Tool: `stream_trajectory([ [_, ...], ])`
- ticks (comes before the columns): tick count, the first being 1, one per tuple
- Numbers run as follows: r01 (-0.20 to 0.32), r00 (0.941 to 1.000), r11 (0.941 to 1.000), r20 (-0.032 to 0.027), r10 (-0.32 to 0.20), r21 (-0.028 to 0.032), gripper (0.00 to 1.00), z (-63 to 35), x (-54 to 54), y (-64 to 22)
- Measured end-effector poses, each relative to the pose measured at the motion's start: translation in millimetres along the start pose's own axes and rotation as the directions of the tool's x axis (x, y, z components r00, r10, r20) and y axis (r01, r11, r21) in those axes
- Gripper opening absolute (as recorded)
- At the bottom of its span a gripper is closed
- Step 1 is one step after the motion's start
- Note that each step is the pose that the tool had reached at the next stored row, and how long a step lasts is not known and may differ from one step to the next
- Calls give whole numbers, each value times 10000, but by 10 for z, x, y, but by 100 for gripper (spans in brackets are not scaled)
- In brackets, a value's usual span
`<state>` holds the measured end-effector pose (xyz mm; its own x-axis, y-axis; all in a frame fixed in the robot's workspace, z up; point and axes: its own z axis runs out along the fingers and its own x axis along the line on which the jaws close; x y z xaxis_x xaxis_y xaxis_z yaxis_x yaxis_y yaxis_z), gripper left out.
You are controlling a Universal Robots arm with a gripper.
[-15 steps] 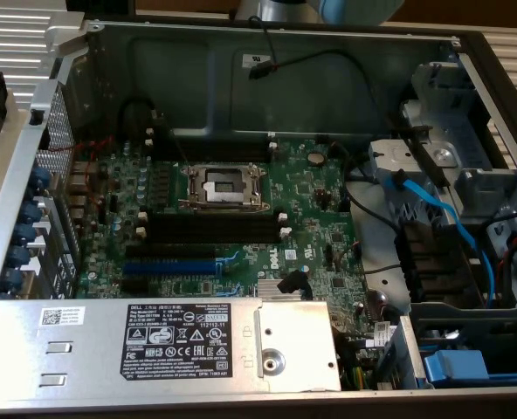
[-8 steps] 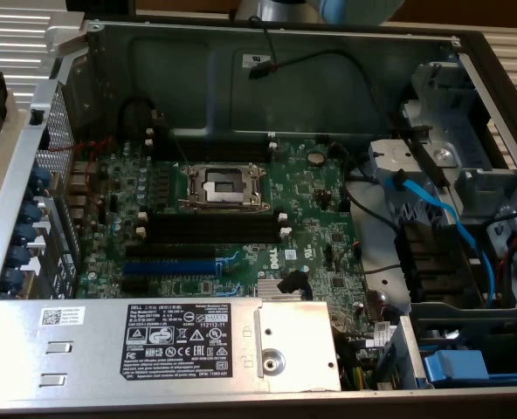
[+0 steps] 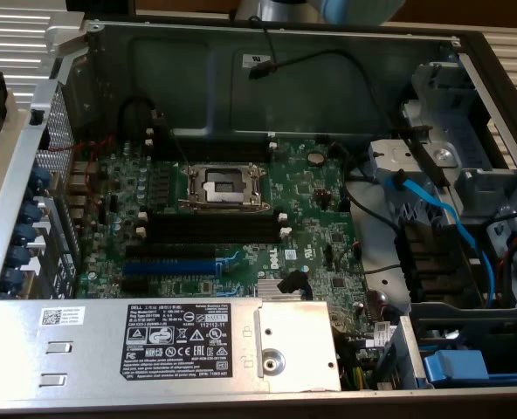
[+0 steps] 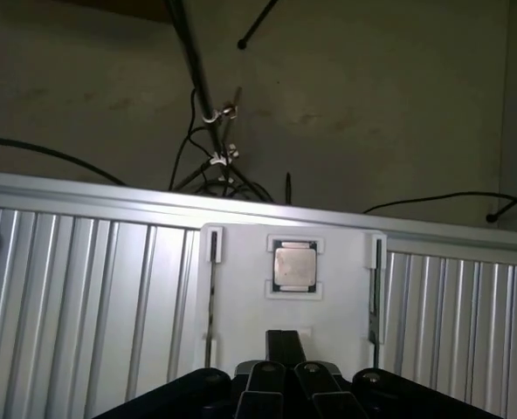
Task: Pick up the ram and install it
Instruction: 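Pick up the ram and move it above insertion slot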
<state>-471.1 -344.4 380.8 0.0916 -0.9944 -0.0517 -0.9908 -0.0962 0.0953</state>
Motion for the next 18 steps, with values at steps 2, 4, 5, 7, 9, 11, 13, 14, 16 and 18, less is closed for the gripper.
stream_trajectory([
  [2, -4, 10000, 9998, 62, 5, -210, 10, 3, 10, 0],
  [4, -6, 10000, 9994, 85, 9, -342, 10, 7, 18, 0],
  [5, -5, 10000, 9993, 87, 8, -366, 10, 8, 21, 0],
  [7, -5, 10000, 9993, 88, 8, -373, 10, 10, 24, 1],
  [9, -4, 10000, 9993, 88, 7, -372, 10, 13, 28, 0],
  [11, -5, 10000, 9993, 89, 8, -372, 10, 20, 30, 0],
  [13, -3, 10000, 9993, 89, 6, -370, 10, 24, 36, 1],
  [14, -2, 10000, 9993, 88, 5, -372, 10, 25, 41, 1],
  [16, -3, 10000, 9993, 89, 6, -371, 10, 31, 50, 1],
  [18, -5, 10000, 9993, 88, 8, -368, 10, 36, 51, 2],
])
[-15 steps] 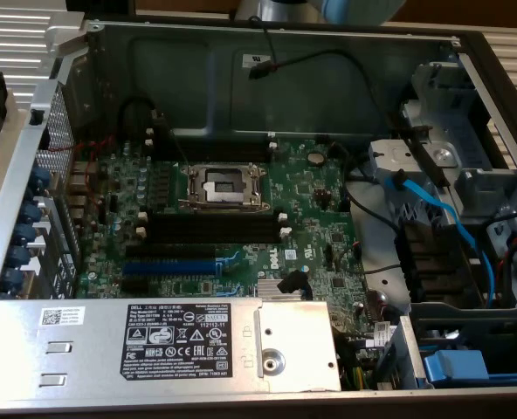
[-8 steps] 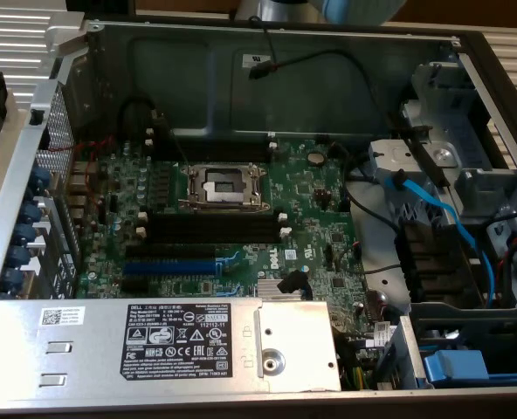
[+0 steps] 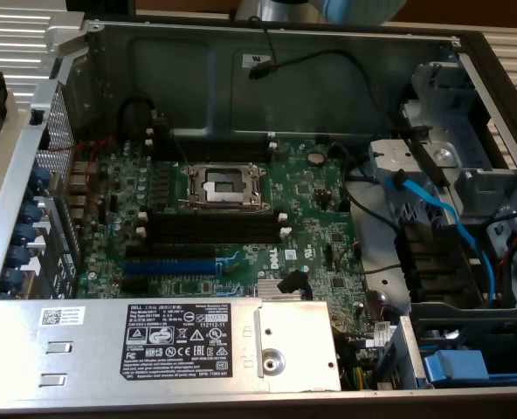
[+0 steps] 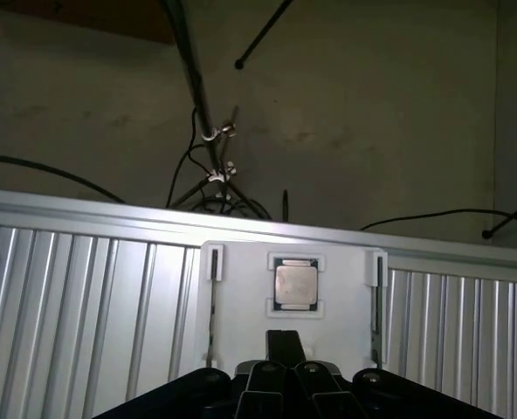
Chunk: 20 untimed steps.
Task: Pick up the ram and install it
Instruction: 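Pick up the ram and move it above insertion slot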
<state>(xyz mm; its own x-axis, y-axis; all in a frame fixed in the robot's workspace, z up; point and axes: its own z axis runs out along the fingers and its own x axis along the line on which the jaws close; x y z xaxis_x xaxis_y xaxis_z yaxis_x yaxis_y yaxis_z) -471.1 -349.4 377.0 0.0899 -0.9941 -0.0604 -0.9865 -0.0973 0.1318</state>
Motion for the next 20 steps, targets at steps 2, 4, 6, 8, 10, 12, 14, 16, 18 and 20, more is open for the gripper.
stream_trajectory([
  [2, 3, 10000, 10000, -4, -3, 33, 10, 5, 3, 0],
  [4, 5, 10000, 10000, -7, -5, 77, 10, 10, 6, -1],
  [6, 8, 10000, 9999, -10, -8, 111, 10, 18, 13, -3],
  [8, 9, 10000, 9999, -14, -8, 134, 10, 23, 25, -1],
  [10, 10, 10000, 9999, -16, -9, 164, 10, 28, 34, -1],
  [12, 10, 10000, 9998, -17, -10, 182, 10, 30, 46, 0],
  [14, 10, 10000, 9998, -18, -10, 189, 10, 30, 64, 1],
  [16, 11, 10000, 9998, -20, -11, 204, 10, 29, 97, 4],
  [18, 14, 10000, 9997, -24, -13, 246, 10, 28, 130, 7],
  [20, 18, 10000, 9995, -33, -17, 329, 10, 33, 152, 9],
])
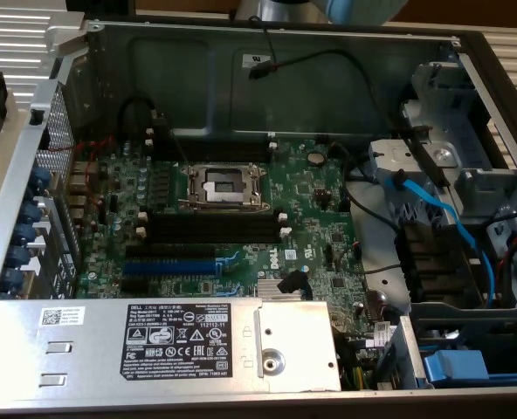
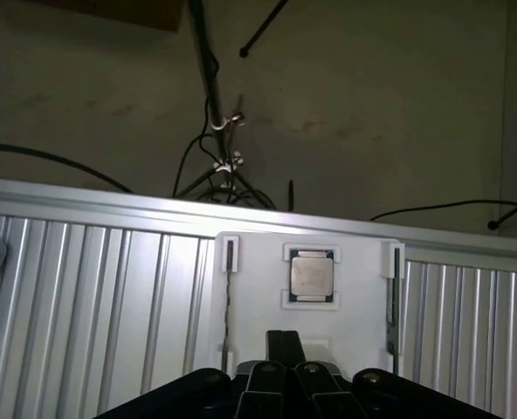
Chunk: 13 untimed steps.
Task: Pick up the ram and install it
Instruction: 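Pick up the ram and move it above insertion slot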
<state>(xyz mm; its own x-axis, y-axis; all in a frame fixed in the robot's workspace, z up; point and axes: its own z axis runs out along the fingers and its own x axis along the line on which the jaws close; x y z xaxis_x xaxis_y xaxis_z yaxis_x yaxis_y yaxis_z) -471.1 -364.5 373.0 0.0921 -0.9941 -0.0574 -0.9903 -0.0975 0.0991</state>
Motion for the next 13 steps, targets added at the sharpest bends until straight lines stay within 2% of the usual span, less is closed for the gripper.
stream_trajectory([
  [2, 2, 10000, 10000, -8, -2, 85, 10, 5, 8, -2],
  [6, 9, 10000, 9998, -18, -9, 191, 10, 33, 21, -18],
  [10, 12, 10000, 9997, -23, -11, 237, 10, 66, 35, -40],
  [13, 11, 10000, 9997, -23, -10, 240, 10, 85, 41, -62],
])
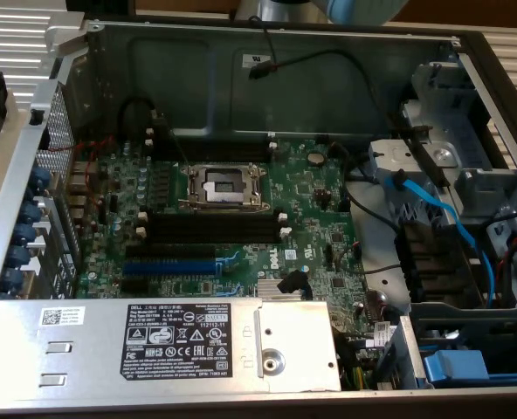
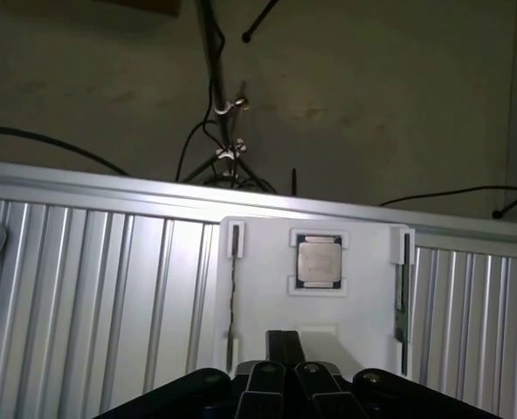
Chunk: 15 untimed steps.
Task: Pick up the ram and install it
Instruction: 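Pick up the ram and move it above insertion slot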
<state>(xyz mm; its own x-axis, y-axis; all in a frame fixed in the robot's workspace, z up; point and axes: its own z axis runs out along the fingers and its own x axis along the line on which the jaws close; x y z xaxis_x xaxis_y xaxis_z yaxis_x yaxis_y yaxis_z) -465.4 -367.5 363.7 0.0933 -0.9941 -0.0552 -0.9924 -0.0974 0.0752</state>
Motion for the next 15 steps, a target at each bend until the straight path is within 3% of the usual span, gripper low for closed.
stream_trajectory([
  [15, 2, 10000, 10000, 0, -2, 15, 10, 264, 23, -31],
])
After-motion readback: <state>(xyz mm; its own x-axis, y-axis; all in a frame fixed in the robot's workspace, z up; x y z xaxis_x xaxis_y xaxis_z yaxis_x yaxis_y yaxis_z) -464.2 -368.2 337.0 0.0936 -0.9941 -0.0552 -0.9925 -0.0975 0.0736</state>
